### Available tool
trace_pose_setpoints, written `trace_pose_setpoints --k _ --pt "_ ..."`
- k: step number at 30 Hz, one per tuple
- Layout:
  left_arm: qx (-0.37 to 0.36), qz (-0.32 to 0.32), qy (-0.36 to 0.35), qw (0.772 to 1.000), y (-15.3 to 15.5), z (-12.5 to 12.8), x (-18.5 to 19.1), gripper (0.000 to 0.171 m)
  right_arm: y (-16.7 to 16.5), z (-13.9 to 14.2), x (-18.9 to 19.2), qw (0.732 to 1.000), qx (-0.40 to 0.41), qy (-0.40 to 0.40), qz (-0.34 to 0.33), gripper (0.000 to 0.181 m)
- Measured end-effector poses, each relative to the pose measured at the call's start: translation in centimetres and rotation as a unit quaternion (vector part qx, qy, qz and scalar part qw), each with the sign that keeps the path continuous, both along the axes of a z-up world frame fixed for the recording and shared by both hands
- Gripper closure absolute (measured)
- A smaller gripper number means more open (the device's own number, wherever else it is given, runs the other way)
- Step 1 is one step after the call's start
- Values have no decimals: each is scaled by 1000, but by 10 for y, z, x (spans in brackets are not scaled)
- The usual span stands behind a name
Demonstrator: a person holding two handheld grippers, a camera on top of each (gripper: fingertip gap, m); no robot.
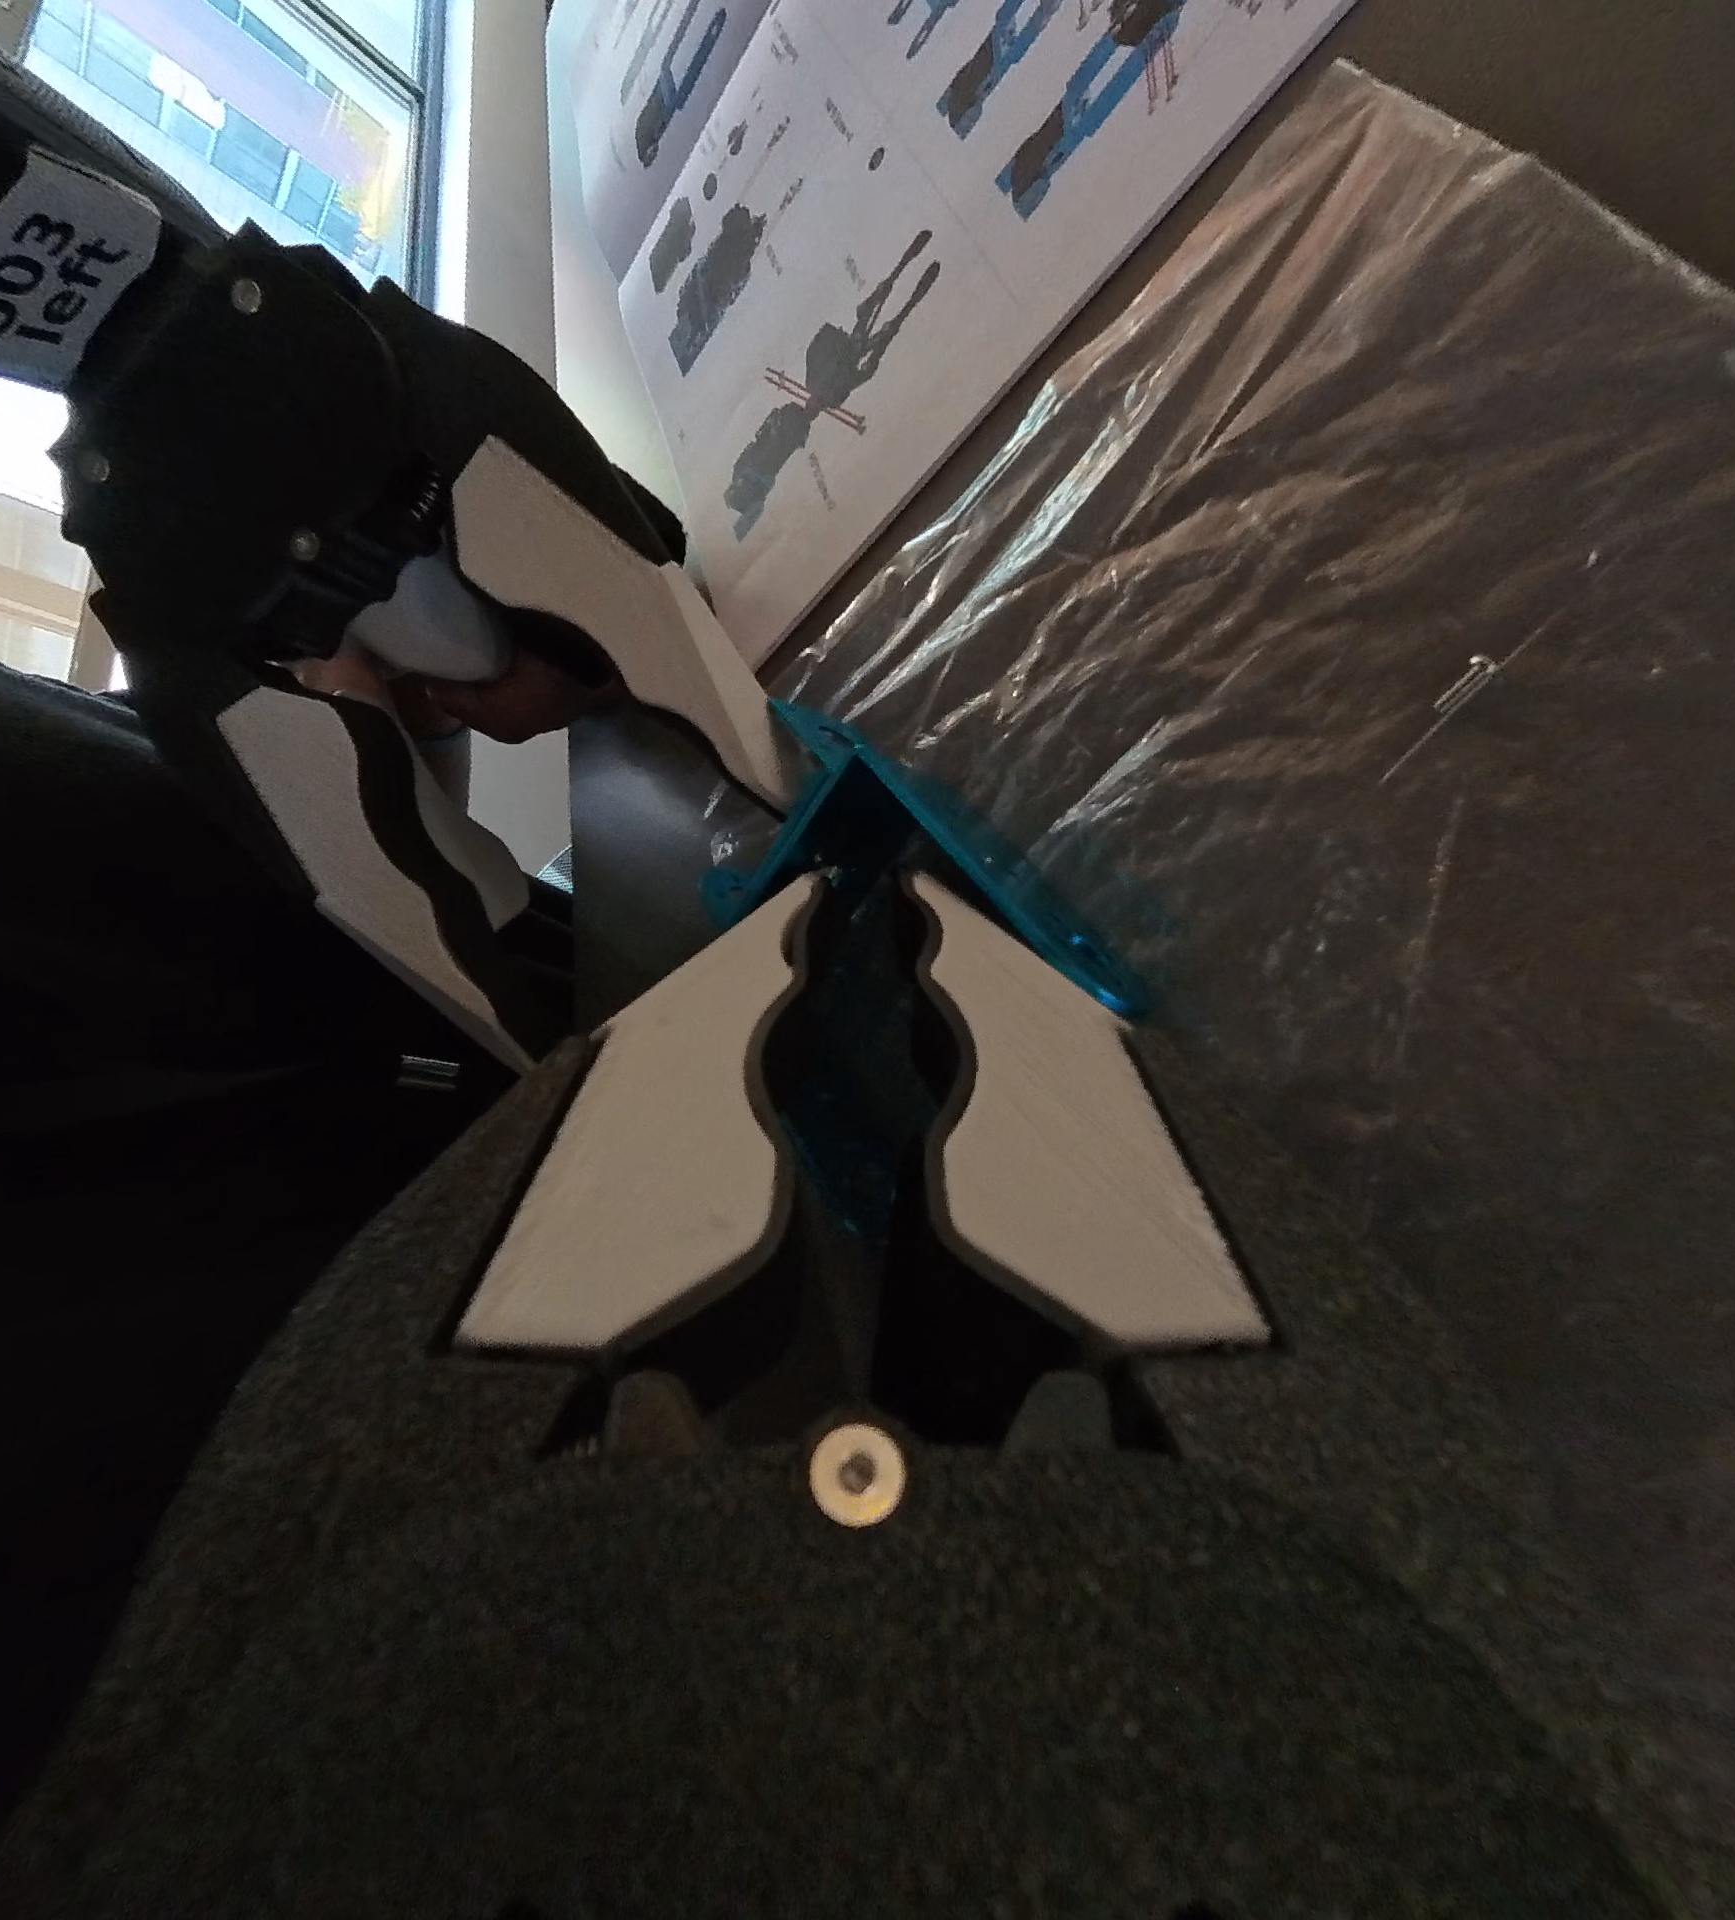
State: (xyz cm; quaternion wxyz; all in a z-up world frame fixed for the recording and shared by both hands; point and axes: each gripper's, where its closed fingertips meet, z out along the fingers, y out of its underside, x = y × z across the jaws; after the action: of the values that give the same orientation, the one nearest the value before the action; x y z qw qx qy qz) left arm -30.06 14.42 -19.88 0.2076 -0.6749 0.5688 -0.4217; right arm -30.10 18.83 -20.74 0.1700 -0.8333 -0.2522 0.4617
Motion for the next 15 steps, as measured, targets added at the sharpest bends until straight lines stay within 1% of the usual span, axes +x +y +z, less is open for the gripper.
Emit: trace_pose_setpoints --k 5,10,15 --pt "-2 0 2 1000 -1 -1 0 95 0 1 2 1000 -20 10 -5 161" --pt "-1 0 3 1000 -1 -1 0 96 -3 10 0 999 -30 40 -6 154" --pt "5 -5 7 1000 -5 -2 -1 95 -7 8 -3 1000 -20 23 -7 152"
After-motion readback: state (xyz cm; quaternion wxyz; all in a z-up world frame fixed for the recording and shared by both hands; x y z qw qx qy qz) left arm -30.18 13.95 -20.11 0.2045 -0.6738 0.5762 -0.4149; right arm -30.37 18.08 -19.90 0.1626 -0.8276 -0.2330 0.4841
